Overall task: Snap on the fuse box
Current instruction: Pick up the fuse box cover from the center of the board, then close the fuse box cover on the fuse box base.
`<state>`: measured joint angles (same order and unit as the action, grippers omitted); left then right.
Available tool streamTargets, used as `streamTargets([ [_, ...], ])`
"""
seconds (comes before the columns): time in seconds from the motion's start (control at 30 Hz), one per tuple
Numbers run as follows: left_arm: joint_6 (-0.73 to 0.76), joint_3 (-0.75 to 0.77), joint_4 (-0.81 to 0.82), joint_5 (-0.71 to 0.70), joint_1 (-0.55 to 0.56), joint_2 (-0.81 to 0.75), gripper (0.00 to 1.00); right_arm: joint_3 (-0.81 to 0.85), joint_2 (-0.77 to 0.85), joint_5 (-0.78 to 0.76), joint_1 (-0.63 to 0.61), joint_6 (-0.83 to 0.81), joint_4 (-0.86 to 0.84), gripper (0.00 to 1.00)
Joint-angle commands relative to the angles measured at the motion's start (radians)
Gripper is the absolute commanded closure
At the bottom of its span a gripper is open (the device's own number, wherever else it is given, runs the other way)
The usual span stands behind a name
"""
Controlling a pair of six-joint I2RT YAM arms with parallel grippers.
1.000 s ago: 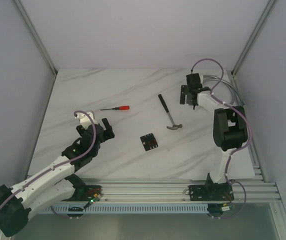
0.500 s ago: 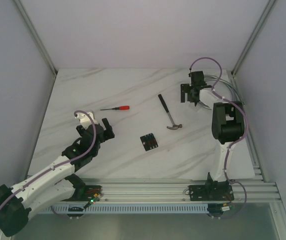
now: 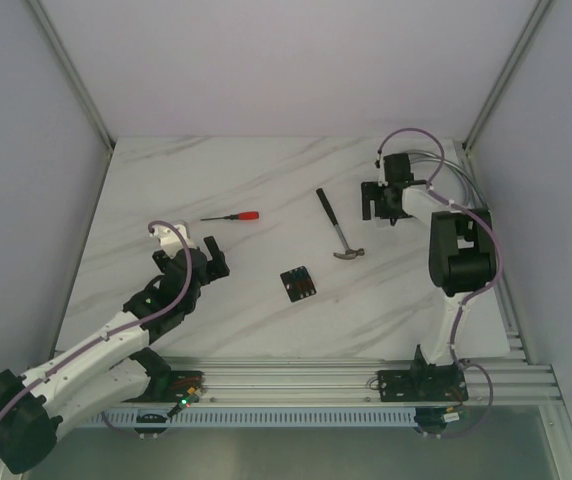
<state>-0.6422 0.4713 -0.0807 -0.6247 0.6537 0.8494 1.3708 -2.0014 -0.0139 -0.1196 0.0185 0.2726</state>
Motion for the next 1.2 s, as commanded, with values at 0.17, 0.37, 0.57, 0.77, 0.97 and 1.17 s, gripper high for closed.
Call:
streamTargets([
  [0.17,-0.001,-0.005,-0.015,0.006,-0.006,-0.006,0.0,-0.018,0.044,-0.073,-0.011,0.001,-0.024,0.22],
  [0.37,-0.002,-0.005,-0.013,0.003,-0.006,0.001,0.0,-0.002,0.011,-0.077,-0.014,-0.006,-0.024,0.38],
  [0.57,-0.003,-0.003,-0.011,0.006,-0.006,0.01,0.0,-0.028,0.055,-0.089,-0.025,-0.012,-0.023,0.56],
  [0.77,-0.007,-0.007,-0.011,0.008,-0.006,0.006,0.0,-0.052,0.161,-0.127,-0.082,0.036,0.033,0.58],
  [0.97,-0.015,-0.017,-0.016,-0.002,-0.008,-0.015,0.0,-0.131,0.325,-0.171,-0.223,0.15,0.122,0.57],
  [1.17,-0.028,-0.023,-0.028,-0.006,-0.007,-0.053,0.0,-0.201,0.449,-0.22,-0.426,0.294,0.196,0.57],
])
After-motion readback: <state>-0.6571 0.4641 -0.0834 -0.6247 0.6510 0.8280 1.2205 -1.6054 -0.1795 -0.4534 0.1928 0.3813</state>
